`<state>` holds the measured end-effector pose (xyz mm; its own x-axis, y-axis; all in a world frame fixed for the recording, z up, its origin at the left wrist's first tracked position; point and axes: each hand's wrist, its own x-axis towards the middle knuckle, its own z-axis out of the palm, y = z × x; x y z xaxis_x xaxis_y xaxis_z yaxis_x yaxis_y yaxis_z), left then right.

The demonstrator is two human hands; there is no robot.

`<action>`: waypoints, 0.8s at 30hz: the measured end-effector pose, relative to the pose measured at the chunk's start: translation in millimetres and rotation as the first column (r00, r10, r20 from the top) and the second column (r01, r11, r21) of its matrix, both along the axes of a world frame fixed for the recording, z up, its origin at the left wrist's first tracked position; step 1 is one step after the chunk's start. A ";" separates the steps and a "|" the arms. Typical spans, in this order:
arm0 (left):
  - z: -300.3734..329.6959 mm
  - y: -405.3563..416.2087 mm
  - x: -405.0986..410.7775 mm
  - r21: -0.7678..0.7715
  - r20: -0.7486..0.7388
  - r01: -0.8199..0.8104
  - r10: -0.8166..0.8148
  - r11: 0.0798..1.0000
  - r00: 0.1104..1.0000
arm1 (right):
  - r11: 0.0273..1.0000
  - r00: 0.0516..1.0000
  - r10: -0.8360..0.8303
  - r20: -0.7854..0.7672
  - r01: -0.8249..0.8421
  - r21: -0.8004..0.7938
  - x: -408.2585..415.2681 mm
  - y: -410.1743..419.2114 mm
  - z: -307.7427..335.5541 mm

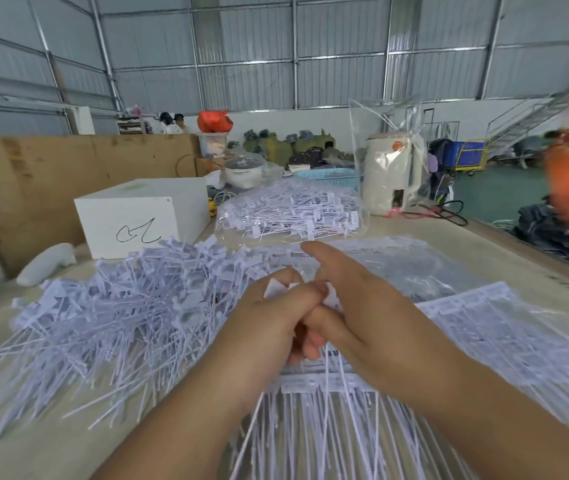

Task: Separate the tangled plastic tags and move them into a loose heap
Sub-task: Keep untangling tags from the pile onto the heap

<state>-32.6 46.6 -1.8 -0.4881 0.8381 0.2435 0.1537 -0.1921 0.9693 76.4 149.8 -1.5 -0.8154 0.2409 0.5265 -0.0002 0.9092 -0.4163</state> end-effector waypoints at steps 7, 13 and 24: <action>7.1 -6.7 -8.3 -0.038 0.003 -0.025 0.026 0.999 1.000 | 0.994 0.999 0.022 0.038 -0.017 -0.104 9.2 17.4 5.6; 9.0 -7.0 -0.8 -0.043 -0.058 0.043 -0.045 0.998 0.997 | 0.964 0.995 0.102 0.009 -0.097 -0.249 9.8 24.6 3.6; 8.1 -9.3 -1.5 -0.035 -0.139 0.081 -0.085 0.996 0.987 | 0.878 0.957 0.289 0.017 -0.257 -0.404 11.0 23.8 7.4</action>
<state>-34.2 37.3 6.4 -0.3795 0.8821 0.2791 0.2732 -0.1813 0.9447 87.4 173.5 5.9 -0.9118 0.1775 0.3703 -0.1795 0.6388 -0.7481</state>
